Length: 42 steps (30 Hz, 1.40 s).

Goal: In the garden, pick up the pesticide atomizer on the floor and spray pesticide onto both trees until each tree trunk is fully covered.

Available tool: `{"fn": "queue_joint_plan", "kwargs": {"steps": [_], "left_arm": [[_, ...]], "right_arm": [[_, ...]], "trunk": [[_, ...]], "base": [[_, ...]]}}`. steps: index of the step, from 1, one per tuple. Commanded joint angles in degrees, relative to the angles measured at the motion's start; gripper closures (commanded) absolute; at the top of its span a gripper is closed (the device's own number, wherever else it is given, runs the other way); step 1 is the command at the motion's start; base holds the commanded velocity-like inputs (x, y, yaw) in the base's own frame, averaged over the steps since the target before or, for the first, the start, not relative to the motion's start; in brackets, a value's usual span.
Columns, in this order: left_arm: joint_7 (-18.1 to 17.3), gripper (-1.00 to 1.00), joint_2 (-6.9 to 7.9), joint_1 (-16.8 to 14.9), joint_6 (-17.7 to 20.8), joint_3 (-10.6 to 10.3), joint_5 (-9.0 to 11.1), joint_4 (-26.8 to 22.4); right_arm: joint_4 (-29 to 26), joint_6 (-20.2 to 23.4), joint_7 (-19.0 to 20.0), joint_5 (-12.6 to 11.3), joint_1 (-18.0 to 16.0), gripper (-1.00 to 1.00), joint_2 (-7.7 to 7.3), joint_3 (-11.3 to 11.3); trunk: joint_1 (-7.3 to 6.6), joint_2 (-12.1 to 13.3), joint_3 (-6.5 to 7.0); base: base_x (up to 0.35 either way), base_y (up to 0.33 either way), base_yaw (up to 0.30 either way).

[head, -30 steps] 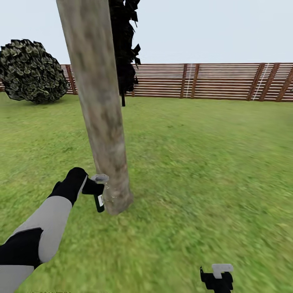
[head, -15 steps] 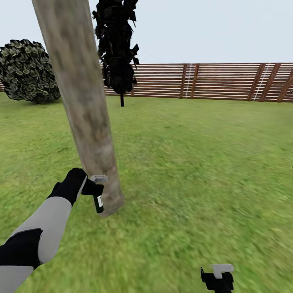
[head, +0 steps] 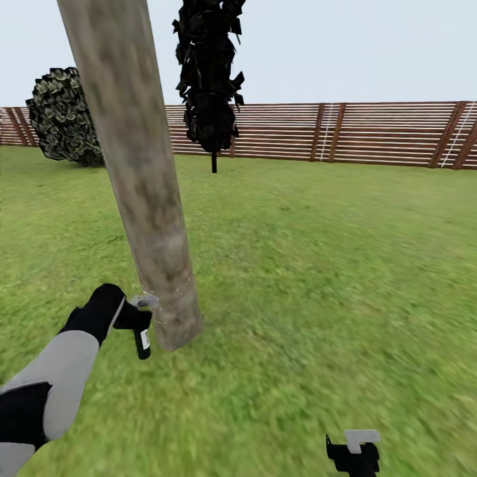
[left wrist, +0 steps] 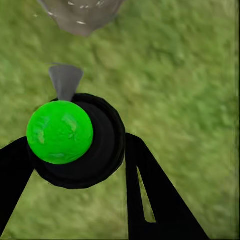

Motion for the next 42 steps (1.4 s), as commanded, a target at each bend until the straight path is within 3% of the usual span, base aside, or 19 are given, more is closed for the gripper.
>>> {"fn": "queue_joint_plan", "kwargs": {"steps": [1, 5, 8, 12, 29, 32, 42], "left_arm": [[-0.5, 1.00, -0.68, 0.3, 0.0, 0.3, -0.9, 0.0], [-0.2, 1.00, -2.34, 0.7, 0.0, 0.4, -1.0, 0.2], [3.9, 1.00, -2.14, 2.6, -0.2, 0.6, -1.0, 0.2], [5.9, 1.00, -2.31, 5.1, -0.2, 0.4, -0.7, -0.3], [5.8, 1.00, -3.17, 5.8, -0.6, 1.0, -0.1, -0.7], [5.9, 1.00, -3.68, 5.8, -0.6, 1.0, 1.6, -0.6], [6.4, 1.00, -2.95, 7.0, -0.9, 0.8, 1.4, 0.0]], "right_arm": [[0.0, -0.2, -0.1, -0.6, 0.0, -1.00, -0.01, 0.5], [0.0, -0.2, -0.1, -0.6, 0.0, -1.00, -0.01, 0.5], [0.0, -0.2, 0.0, -0.6, 0.0, -1.00, -0.01, 0.5], [0.0, -0.2, 0.0, -0.6, 0.0, -1.00, -0.01, 0.5], [0.0, -0.2, 0.0, -0.6, 0.0, -1.00, 0.06, 0.5], [0.0, -0.2, 0.0, -0.6, 0.0, -1.00, 0.08, 0.5], [0.0, -0.1, -0.1, -0.6, 0.0, -1.00, 0.17, 0.5]], "trunk": [[0.00, 0.0, -0.05], [0.00, 0.0, -0.05], [0.00, 0.0, -0.05], [0.00, 0.0, -0.05], [0.00, 0.0, -0.05], [0.00, 0.0, -0.05], [0.00, 0.0, -0.05]], "base": [[0.038, -0.039, 0.018], [0.010, -0.010, 0.005], [0.001, -0.001, 0.000], [0.000, 0.000, 0.000], [0.021, -0.205, 0.031], [0.083, -0.271, 0.270], [0.168, -0.225, 0.082]]}}
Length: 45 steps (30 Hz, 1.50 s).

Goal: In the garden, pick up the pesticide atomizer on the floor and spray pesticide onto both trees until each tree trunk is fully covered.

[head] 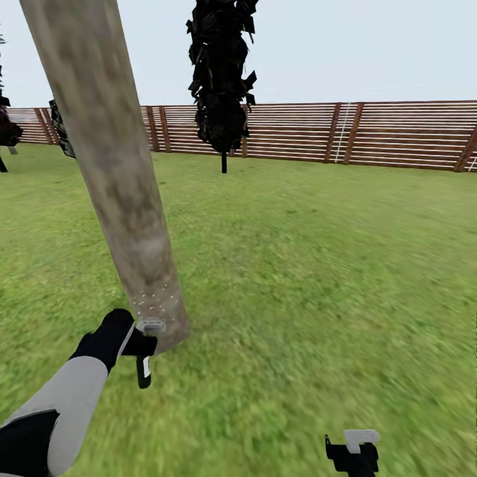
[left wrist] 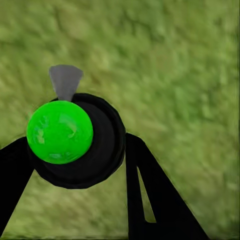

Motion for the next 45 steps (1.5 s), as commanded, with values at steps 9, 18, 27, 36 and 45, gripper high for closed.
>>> {"fn": "queue_joint_plan", "kwargs": {"steps": [9, 18, 27, 36, 45], "left_arm": [[3.1, 1.00, -0.04, 7.3, -3.3, 0.3, -0.4, -0.7], [3.2, 1.00, -0.77, 7.6, -8.7, 4.0, 0.3, -0.2], [3.2, 1.00, -0.66, 7.7, -9.2, 4.4, 0.1, -0.6], [5.1, 1.00, -0.92, 7.7, -9.3, 4.1, 0.2, -0.5], [5.3, 1.00, -0.70, 7.7, -9.3, 4.4, -0.1, -0.7]], "right_arm": [[0.0, -0.2, 0.0, -0.6, 0.0, -1.00, -0.01, 0.5], [0.0, -0.2, -0.1, -0.5, 0.0, -1.00, -0.09, 0.4], [0.0, -0.2, -0.1, -0.5, 0.0, -1.00, -0.12, 0.4], [0.0, -0.2, -0.2, -0.5, 0.0, -1.00, -0.09, 0.4], [0.0, -0.2, -0.1, -0.5, 0.0, -1.00, -0.09, 0.5]], "trunk": [[-0.01, 0.0, -0.05], [-0.01, 0.0, -0.05], [-0.01, 0.0, -0.05], [-0.01, 0.0, -0.05], [-0.01, 0.0, -0.05]], "base": [[0.010, -0.027, 0.194], [0.140, -0.096, 0.102], [0.192, -0.222, 0.000], [0.040, -0.275, 0.017], [0.001, -0.287, 0.235]]}}
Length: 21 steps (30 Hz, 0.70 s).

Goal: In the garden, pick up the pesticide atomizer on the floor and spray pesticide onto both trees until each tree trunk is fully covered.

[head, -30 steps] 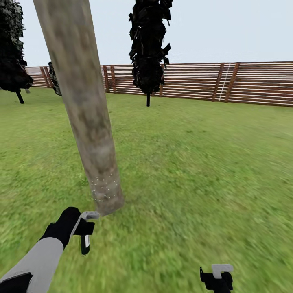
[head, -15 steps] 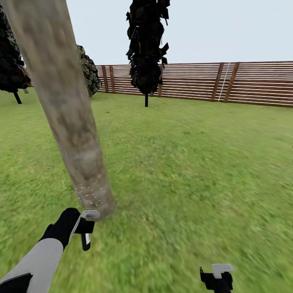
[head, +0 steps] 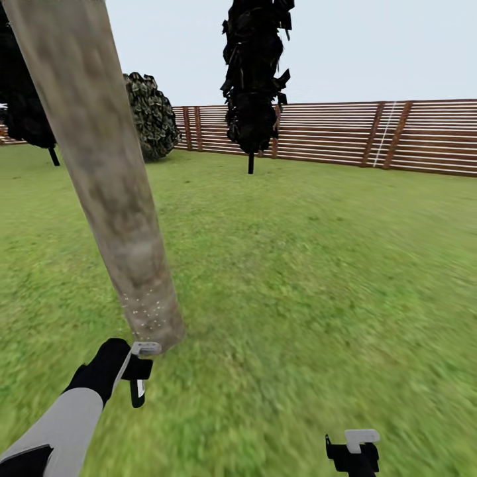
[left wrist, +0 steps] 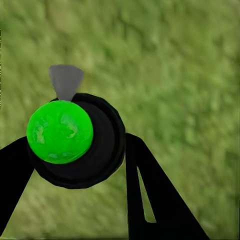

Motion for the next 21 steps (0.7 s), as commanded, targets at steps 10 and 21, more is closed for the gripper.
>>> {"fn": "queue_joint_plan", "kwargs": {"steps": [10, 21], "left_arm": [[4.7, 1.00, -0.21, -0.1, 0.2, 0.4, 0.0, 0.4], [5.4, 1.00, -0.21, -0.1, 0.0, 0.3, 4.8, 0.1]], "right_arm": [[0.0, -0.1, -0.1, -0.6, 0.0, -1.00, -0.01, 0.5], [0.0, -0.1, -0.1, -0.6, 0.0, -1.00, -0.01, 0.5]], "trunk": [[-0.01, 0.0, -0.05], [-0.01, 0.0, -0.05]], "base": [[0.143, -0.268, 0.056], [0.123, -0.265, 0.105]]}}
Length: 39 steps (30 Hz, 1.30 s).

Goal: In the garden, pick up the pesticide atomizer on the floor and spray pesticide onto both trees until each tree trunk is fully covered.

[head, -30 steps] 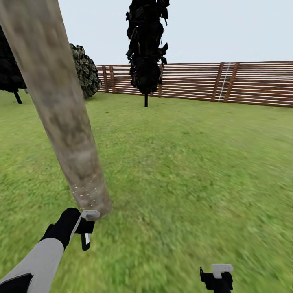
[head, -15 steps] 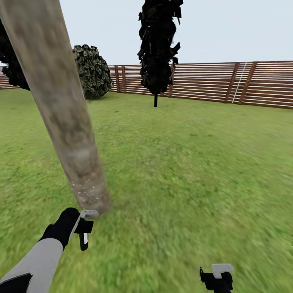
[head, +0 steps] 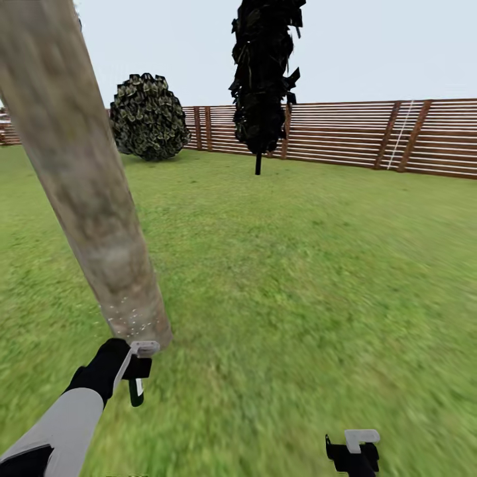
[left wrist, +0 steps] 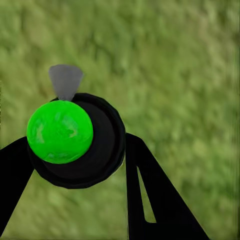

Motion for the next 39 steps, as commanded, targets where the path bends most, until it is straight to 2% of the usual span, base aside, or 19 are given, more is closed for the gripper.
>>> {"fn": "queue_joint_plan", "kwargs": {"steps": [1, 12, 28, 36, 39], "left_arm": [[-0.4, 1.00, -0.01, -0.1, 0.2, 0.3, -0.6, -0.1], [-0.3, 1.00, -0.03, -0.1, 0.1, 0.2, -0.8, 0.0], [-0.2, 1.00, -0.14, -0.1, 0.1, 0.0, -0.6, -0.1], [-0.3, 1.00, -0.26, -0.1, 0.1, -0.1, -0.5, -0.2], [-0.2, 1.00, -1.14, -0.1, 0.0, -0.1, -0.7, -0.3]], "right_arm": [[0.0, -0.1, -0.1, -0.6, 0.0, -1.00, -0.01, 0.5], [0.0, -0.1, -0.1, -0.6, 0.0, -1.00, 0.07, 0.6], [0.0, -0.1, -0.1, -0.6, 0.0, -1.00, 0.07, 0.6], [0.0, -0.1, -0.1, -0.6, 0.0, -1.00, 0.07, 0.5], [0.0, -0.1, -0.1, -0.6, 0.0, -1.00, 0.07, 0.5]], "trunk": [[0.00, 0.0, -0.05], [0.00, 0.0, -0.05], [0.00, 0.0, -0.05], [0.00, 0.0, -0.05], [0.00, 0.0, -0.05]], "base": [[0.103, -0.269, 0.270], [0.167, -0.212, 0.276], [0.056, -0.031, 0.274], [0.235, -0.170, 0.028], [0.152, -0.227, 0.001]]}}
